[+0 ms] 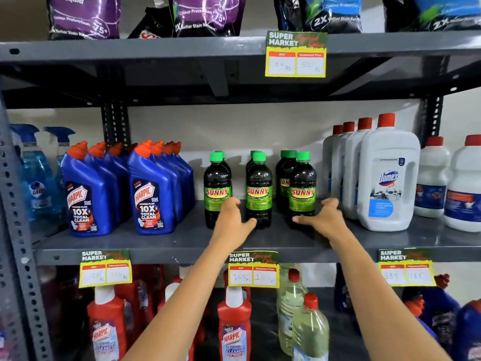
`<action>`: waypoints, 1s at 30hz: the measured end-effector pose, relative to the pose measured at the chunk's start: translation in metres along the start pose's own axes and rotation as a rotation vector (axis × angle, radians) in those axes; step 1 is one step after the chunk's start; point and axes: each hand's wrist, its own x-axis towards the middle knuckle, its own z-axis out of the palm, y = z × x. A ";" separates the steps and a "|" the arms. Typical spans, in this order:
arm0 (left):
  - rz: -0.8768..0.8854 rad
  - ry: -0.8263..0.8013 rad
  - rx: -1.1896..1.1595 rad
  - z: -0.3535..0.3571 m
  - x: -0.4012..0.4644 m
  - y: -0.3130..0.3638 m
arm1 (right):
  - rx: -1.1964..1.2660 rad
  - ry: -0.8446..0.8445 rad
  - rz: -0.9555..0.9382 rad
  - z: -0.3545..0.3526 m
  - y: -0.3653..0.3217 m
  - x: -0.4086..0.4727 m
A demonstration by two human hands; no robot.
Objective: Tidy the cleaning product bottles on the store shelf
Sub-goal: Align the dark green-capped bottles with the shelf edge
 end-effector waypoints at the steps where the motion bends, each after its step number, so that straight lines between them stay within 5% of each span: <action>1: -0.068 -0.075 -0.051 0.005 0.006 0.006 | 0.040 -0.073 0.007 -0.002 0.001 0.007; 6: -0.307 -0.215 -0.185 0.028 0.028 0.014 | 0.008 -0.192 -0.062 0.007 0.003 0.025; 23: -0.276 -0.146 -0.159 0.034 0.027 0.012 | 0.018 -0.205 -0.060 0.006 0.010 0.034; 30: -0.338 -0.078 0.151 0.030 0.012 0.021 | -0.151 -0.280 -0.136 -0.015 0.013 0.018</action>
